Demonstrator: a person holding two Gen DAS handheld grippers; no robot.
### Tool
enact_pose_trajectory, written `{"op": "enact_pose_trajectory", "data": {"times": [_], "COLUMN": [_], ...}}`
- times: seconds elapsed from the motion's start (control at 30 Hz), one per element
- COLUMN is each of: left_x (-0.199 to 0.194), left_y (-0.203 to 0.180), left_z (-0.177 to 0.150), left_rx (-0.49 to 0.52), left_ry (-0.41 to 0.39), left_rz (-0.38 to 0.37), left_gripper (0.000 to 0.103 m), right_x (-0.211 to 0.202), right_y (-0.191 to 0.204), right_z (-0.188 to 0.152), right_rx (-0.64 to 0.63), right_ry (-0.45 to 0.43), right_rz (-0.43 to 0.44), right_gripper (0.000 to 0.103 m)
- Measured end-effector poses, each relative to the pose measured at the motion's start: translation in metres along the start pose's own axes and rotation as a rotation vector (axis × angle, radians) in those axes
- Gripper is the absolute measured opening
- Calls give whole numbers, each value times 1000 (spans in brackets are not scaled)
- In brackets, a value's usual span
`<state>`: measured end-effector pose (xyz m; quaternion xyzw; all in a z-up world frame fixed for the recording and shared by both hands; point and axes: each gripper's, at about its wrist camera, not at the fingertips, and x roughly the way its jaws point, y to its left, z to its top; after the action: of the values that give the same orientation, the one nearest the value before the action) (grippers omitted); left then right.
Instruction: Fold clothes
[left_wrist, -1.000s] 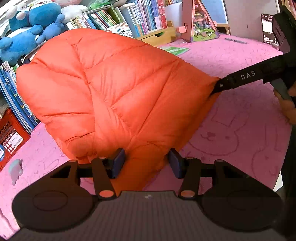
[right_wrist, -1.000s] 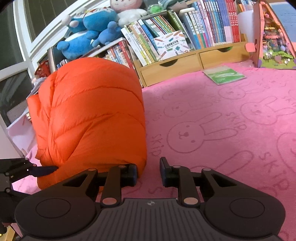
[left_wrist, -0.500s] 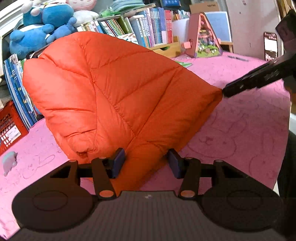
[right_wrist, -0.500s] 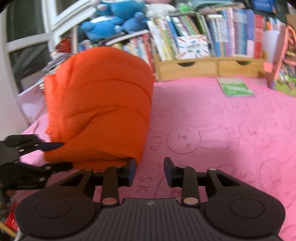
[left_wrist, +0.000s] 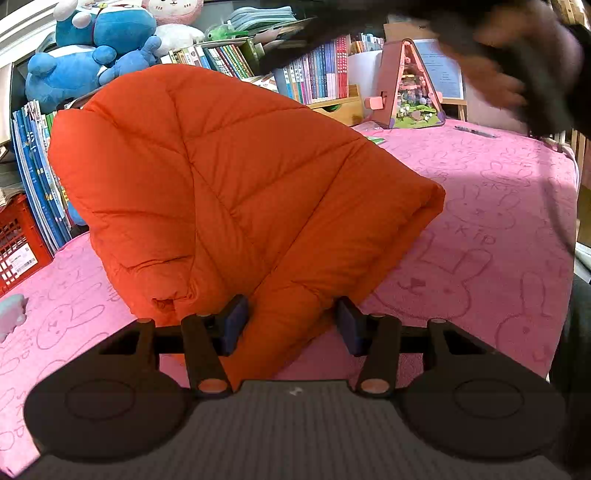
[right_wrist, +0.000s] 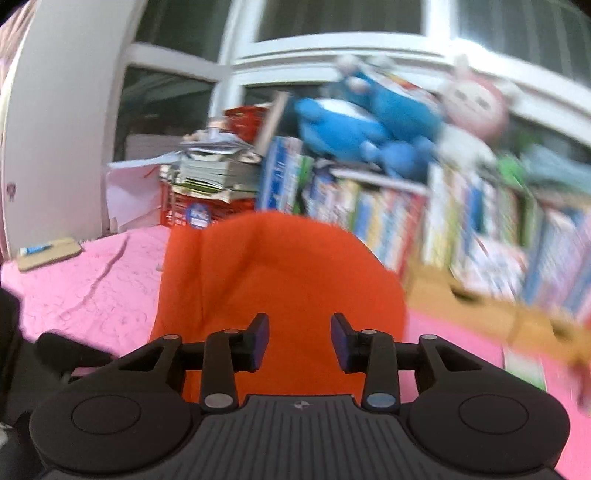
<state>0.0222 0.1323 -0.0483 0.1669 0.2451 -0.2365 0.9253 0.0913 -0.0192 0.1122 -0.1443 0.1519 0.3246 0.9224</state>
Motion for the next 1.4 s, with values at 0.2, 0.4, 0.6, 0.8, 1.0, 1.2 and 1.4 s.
{"op": "enact_pose_trajectory", "data": {"times": [0.2, 0.4, 0.6, 0.8, 1.0, 1.2, 1.4], "left_x": [0, -1, -2, -3, -4, -3, -3], "left_y": [-2, 0, 0, -2, -4, -5, -7], "left_z": [-2, -3, -3, -4, -5, -4, -4], "left_rx": [5, -10, -10, -4, -6, 1, 10], "left_ry": [-5, -9, -16, -17, -11, -8, -8], "left_rz": [7, -5, -22, -18, -12, -6, 3], "left_gripper": [51, 54, 58, 58, 59, 59, 60], "right_x": [76, 118, 148, 167, 174, 132, 104], "right_y": [32, 36, 25, 22, 29, 13, 30], "right_z": [30, 25, 9, -5, -11, -3, 17], "right_rx": [-159, -178, -168, -162, -179, -90, -148], "right_ry": [33, 103, 197, 253, 252, 129, 74], "right_rz": [5, -2, 29, 34, 31, 97, 202], "right_gripper": [57, 63, 64, 64, 66, 65, 34]}}
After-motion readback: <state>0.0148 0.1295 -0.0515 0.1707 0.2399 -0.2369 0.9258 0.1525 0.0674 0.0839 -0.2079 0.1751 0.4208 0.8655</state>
